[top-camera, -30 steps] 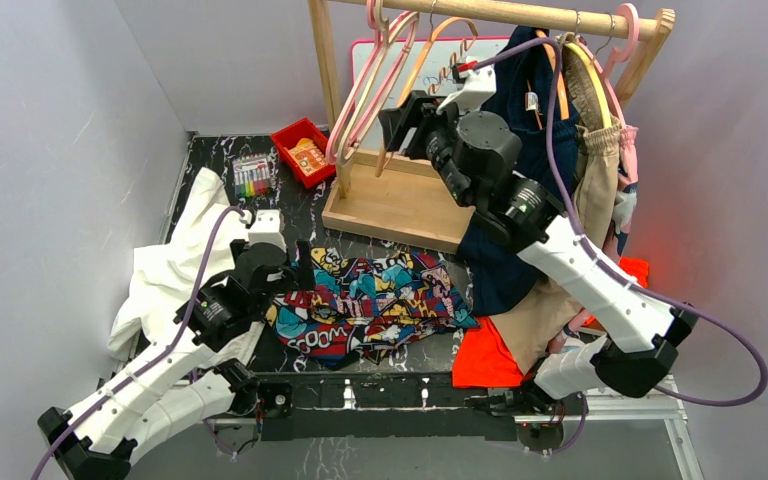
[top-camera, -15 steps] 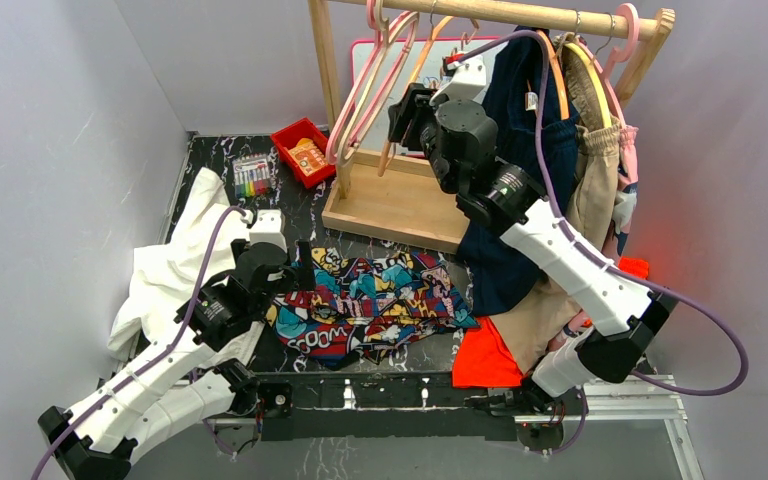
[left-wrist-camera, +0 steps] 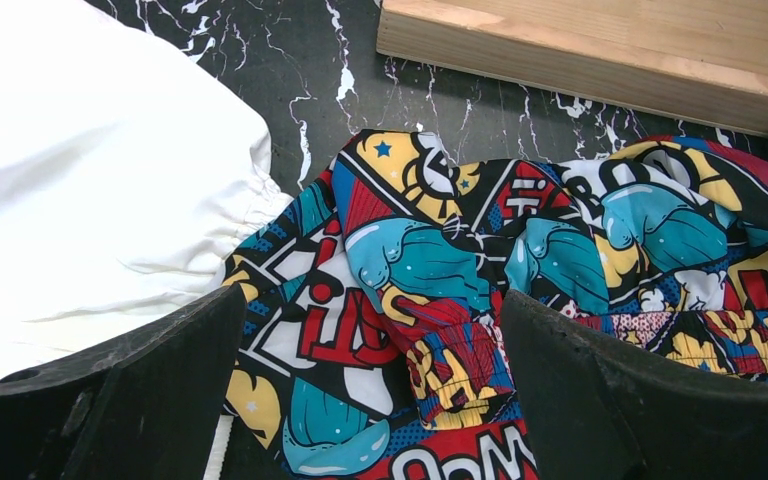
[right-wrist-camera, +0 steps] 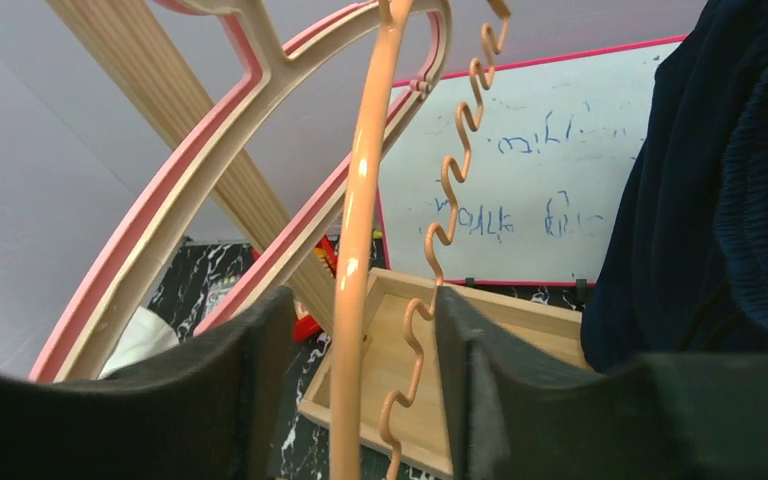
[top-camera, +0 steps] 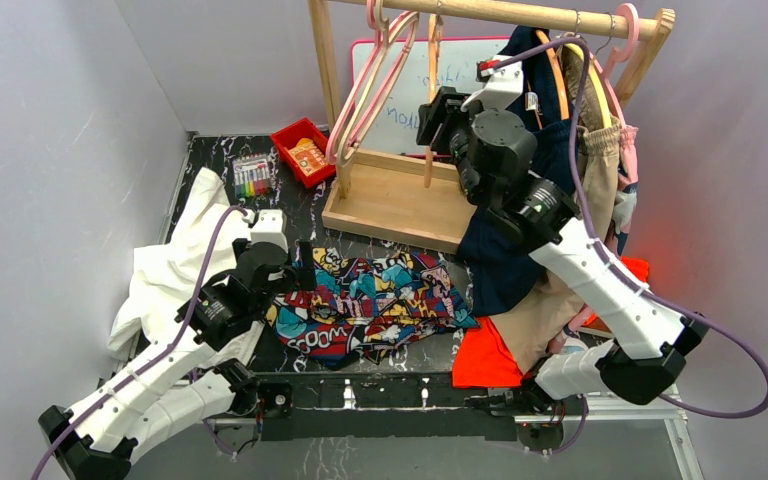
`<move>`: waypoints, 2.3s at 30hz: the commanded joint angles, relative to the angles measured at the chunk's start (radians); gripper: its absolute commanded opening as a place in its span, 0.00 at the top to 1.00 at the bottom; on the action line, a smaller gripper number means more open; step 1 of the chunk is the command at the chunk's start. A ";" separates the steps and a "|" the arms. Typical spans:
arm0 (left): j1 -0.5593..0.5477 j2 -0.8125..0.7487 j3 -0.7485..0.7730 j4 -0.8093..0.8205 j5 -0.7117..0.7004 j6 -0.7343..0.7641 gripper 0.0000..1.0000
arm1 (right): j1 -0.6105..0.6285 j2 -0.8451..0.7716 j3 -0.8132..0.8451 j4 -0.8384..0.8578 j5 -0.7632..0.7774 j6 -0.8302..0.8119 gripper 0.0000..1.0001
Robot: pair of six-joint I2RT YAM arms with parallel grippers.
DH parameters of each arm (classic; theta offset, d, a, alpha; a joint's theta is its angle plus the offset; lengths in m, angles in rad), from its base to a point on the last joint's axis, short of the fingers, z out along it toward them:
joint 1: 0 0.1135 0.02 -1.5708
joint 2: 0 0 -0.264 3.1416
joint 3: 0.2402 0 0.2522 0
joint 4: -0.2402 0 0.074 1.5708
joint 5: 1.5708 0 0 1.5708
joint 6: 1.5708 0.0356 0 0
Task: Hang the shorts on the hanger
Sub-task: Pick up the hanger from the clothesline.
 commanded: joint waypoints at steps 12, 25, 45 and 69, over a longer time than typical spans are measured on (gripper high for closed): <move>0.005 -0.004 0.001 0.018 0.000 0.013 0.02 | -0.007 0.029 0.133 0.021 0.025 -0.111 0.28; 0.004 0.012 0.003 0.019 0.007 0.016 0.02 | -0.165 0.069 0.176 -0.036 -0.186 -0.114 0.31; 0.004 0.020 0.003 0.023 0.024 0.018 0.02 | -0.228 0.170 0.256 -0.015 -0.257 -0.117 0.48; 0.005 0.024 0.001 0.032 0.049 0.022 0.02 | -0.241 0.256 0.351 0.046 -0.290 -0.142 0.78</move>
